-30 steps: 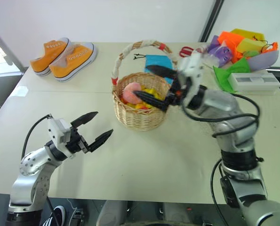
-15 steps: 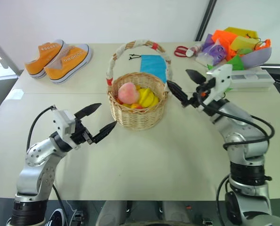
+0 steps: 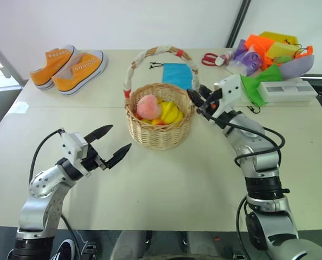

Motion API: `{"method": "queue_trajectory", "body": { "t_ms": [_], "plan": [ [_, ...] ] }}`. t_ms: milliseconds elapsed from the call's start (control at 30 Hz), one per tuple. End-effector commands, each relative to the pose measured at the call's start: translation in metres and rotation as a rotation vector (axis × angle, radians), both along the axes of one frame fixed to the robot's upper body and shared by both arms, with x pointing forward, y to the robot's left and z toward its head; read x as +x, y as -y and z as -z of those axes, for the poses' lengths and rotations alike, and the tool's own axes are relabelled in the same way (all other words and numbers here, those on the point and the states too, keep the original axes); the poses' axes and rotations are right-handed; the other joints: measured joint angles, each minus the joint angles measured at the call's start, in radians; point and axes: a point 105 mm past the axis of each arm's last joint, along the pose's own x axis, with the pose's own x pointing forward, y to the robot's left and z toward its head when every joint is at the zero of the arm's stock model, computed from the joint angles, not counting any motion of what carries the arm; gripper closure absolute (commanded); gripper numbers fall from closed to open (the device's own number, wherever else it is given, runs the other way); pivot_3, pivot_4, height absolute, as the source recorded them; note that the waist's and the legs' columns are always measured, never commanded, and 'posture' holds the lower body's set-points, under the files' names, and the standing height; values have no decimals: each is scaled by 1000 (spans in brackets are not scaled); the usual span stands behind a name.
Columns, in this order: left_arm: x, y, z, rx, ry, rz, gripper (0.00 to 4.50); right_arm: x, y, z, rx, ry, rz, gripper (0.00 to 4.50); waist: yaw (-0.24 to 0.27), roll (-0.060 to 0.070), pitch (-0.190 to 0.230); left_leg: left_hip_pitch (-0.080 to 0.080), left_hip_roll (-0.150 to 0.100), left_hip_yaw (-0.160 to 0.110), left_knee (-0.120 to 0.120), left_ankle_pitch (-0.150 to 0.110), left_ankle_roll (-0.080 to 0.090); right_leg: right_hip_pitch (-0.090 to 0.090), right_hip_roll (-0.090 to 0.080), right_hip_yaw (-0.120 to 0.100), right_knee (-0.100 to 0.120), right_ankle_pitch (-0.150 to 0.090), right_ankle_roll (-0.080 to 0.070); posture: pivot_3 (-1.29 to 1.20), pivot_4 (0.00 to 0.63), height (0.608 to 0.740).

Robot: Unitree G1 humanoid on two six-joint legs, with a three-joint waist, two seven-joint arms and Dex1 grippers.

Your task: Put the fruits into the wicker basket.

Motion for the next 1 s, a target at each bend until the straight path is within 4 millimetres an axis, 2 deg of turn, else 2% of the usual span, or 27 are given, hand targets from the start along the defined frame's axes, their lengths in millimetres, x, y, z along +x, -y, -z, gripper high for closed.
{"method": "queue_trajectory", "body": {
  "t_ms": [33,200,333,633,767,900,1000],
  "plan": [
    [-3,7,-9,-14,34,36,0,0,31,-27,34,88,97,4486,0,0,0,0,0,0,0,0,0,0,0,0,0,0,0,0,150,740],
    [4,18,-6,-17,17,80,0,-5,86,-29,8,98,247,4486,9,0,0,0,-1,0,0,0,0,1,-1,0,0,0,0,0,150,740],
    [13,36,-6,-36,10,158,0,-26,147,-33,-3,94,418,4486,17,0,0,0,-1,0,0,0,0,0,0,0,0,0,0,0,150,740],
    [24,67,1,-19,-25,314,0,-81,226,-29,-39,104,696,4486,24,1,0,0,0,1,0,-1,3,1,0,0,0,0,0,0,150,740],
    [19,76,6,15,-44,411,0,-96,240,-18,-26,109,801,4486,21,1,0,0,0,1,0,-1,3,2,0,1,0,0,0,0,150,740],
    [24,76,6,21,-32,421,0,-100,236,-17,-74,125,824,4486,21,3,-1,1,0,2,0,-1,3,2,0,1,0,0,0,0,150,740],
    [27,76,5,13,-24,416,0,-100,228,-22,-81,166,791,3287,22,3,-1,1,0,2,1,-1,3,2,0,1,0,0,0,0,150,740]
  ]
}}
